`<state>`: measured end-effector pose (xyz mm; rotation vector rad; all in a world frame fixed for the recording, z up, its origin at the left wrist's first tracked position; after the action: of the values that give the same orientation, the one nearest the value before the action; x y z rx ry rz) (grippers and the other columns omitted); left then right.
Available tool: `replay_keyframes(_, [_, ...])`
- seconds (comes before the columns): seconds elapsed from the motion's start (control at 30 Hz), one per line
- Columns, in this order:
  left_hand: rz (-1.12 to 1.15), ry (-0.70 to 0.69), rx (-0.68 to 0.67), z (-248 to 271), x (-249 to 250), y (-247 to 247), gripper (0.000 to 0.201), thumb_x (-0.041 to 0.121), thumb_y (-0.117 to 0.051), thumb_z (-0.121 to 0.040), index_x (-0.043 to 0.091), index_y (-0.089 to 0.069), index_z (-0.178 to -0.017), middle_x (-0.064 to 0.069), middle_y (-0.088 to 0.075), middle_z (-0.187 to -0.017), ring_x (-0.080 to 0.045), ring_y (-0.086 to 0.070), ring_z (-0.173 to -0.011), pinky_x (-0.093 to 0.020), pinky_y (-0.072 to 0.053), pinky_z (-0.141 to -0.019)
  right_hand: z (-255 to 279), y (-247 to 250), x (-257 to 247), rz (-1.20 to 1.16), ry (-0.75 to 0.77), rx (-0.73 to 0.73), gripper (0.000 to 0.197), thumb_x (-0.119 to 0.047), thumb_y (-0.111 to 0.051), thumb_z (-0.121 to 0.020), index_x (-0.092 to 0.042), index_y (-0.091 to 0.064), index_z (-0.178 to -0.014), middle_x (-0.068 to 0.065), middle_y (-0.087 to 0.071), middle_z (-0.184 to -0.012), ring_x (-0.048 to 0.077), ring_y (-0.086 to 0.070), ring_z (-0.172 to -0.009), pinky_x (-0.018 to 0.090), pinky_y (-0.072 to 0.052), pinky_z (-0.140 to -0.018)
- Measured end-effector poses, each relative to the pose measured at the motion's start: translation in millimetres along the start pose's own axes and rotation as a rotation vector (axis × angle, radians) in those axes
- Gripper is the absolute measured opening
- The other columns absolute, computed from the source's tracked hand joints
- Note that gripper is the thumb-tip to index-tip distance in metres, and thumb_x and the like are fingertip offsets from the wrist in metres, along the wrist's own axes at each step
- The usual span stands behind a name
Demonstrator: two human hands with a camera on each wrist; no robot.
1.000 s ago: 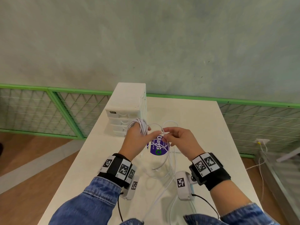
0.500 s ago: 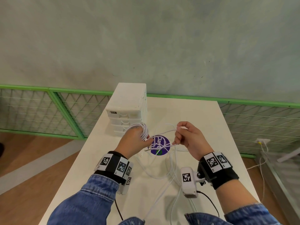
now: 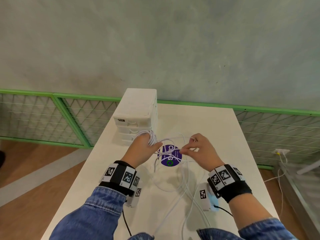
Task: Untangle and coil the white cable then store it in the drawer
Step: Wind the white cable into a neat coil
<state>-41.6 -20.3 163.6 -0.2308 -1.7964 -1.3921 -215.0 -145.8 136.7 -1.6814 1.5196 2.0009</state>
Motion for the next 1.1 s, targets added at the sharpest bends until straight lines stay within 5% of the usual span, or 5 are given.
replay_keyframes(0.13, [0.063,0.074,0.054,-4,-17,7,0.037,0.029,-0.059,-0.088,0.004,-0.048,-0.064,-0.01,-0.055,-0.06,-0.022,-0.053,-0.058,-0.038,-0.045,-0.064,-1,29,25,-0.074,-0.184,0.32,0.008,-0.027,-0.072,-0.077,-0.02,-0.074,-0.08,0.001,-0.056,-0.111,0.011,-0.048,-0.103,0.022,-0.032,-0.089])
replay_keyframes(0.3, [0.102,0.062,0.004,2,-10,-1,0.039,0.023,-0.054,-0.092,0.0,-0.06,-0.06,-0.006,-0.068,-0.06,-0.002,-0.06,-0.059,-0.007,-0.038,-0.057,1,32,41,-0.013,-0.397,0.315,0.023,-0.031,-0.057,-0.088,-0.014,-0.073,-0.091,0.007,-0.068,-0.105,0.02,-0.056,-0.09,0.027,-0.036,-0.077])
replay_keyframes(0.53, [0.138,0.103,0.115,-2,-10,-9,0.041,0.036,-0.056,-0.088,0.004,-0.044,-0.065,-0.013,-0.05,-0.065,-0.025,-0.051,-0.062,-0.039,-0.042,-0.063,3,22,19,0.079,-0.099,0.37,0.057,0.01,-0.043,-0.08,-0.014,-0.049,-0.131,0.011,-0.045,-0.132,0.025,-0.043,-0.123,0.028,-0.034,-0.102])
replay_keyframes(0.7, [0.203,0.113,0.09,-1,-3,-14,0.035,0.026,-0.057,-0.091,-0.001,-0.056,-0.067,0.003,-0.056,-0.058,0.0,-0.056,-0.055,-0.019,-0.04,-0.06,2,-6,-23,0.207,0.423,0.232,0.046,-0.01,-0.051,-0.08,-0.021,-0.056,-0.124,0.001,-0.056,-0.126,0.017,-0.045,-0.121,0.029,-0.032,-0.105])
replay_keyframes(1.1, [0.209,0.106,0.19,3,-12,5,0.04,0.025,-0.058,-0.09,-0.006,-0.048,-0.067,-0.026,-0.05,-0.07,-0.033,-0.049,-0.068,-0.037,-0.039,-0.064,-1,24,17,0.236,0.095,0.493,0.006,-0.024,-0.069,-0.079,-0.022,-0.074,-0.079,-0.002,-0.073,-0.07,0.023,-0.065,-0.072,0.049,-0.046,-0.082])
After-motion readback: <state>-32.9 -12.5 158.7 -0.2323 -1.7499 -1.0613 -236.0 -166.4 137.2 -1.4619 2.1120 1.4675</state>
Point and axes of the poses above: each hand's wrist, its own z-axis away from the middle knuckle, its own y-axis out of the back of the hand, x = y × z, the point moved 2 cm from there along -z, towards the middle knuckle
